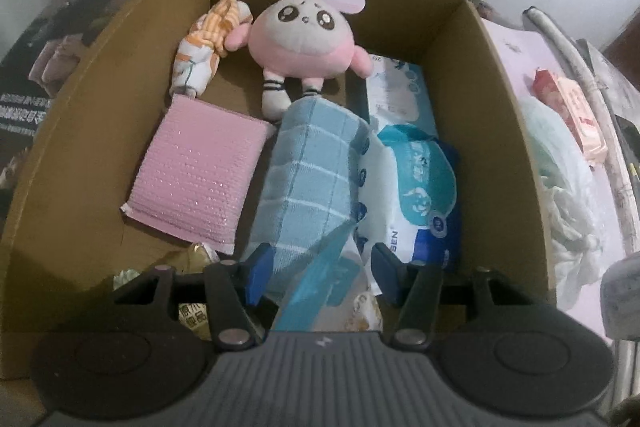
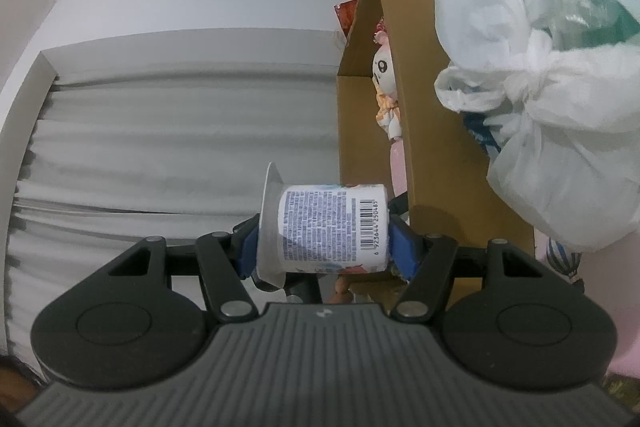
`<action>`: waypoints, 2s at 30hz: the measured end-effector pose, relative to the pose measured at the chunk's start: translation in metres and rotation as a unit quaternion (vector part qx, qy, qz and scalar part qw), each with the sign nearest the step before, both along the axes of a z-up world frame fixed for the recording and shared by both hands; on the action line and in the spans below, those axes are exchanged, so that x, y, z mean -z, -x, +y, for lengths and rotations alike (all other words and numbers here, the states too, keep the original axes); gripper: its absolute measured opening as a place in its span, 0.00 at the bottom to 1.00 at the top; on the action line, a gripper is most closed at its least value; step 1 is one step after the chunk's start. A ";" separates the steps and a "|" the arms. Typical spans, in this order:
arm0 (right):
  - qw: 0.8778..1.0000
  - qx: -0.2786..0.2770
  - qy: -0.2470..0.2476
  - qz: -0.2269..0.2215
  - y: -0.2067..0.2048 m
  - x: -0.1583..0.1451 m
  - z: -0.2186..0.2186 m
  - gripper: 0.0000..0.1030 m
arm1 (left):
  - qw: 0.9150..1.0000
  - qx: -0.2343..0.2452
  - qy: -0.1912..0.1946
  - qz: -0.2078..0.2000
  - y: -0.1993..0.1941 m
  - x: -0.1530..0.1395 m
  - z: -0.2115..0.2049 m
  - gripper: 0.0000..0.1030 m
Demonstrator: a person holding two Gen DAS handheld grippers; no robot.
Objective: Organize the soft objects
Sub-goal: 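Lower the swab bag into the box and open the left tool, then pass the white cup from the right tool to the left tool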
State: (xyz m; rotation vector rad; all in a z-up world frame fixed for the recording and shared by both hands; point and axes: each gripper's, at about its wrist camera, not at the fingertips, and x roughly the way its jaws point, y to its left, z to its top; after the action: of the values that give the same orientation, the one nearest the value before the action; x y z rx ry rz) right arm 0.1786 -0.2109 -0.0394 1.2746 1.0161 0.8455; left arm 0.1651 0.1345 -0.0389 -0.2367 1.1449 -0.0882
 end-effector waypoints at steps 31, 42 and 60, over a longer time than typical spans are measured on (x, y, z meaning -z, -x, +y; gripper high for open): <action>0.997 -0.056 -0.045 0.022 0.006 0.014 0.022 0.61 | 0.948 0.222 0.005 -0.229 0.106 -0.079 -0.095 0.84; 0.996 -0.080 -0.038 0.028 0.006 0.014 0.034 0.61 | 0.946 0.230 -0.003 -0.230 0.110 -0.078 -0.094 0.84; 0.994 -0.095 -0.035 0.036 -0.001 0.021 0.047 0.65 | 0.944 0.231 0.010 -0.234 0.111 -0.075 -0.084 0.64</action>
State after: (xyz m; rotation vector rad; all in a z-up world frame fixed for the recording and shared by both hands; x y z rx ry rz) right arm 0.1793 -0.1641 -0.0602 1.2897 1.1888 0.9935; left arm 0.0541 0.0507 0.0361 0.0419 0.7050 -0.5444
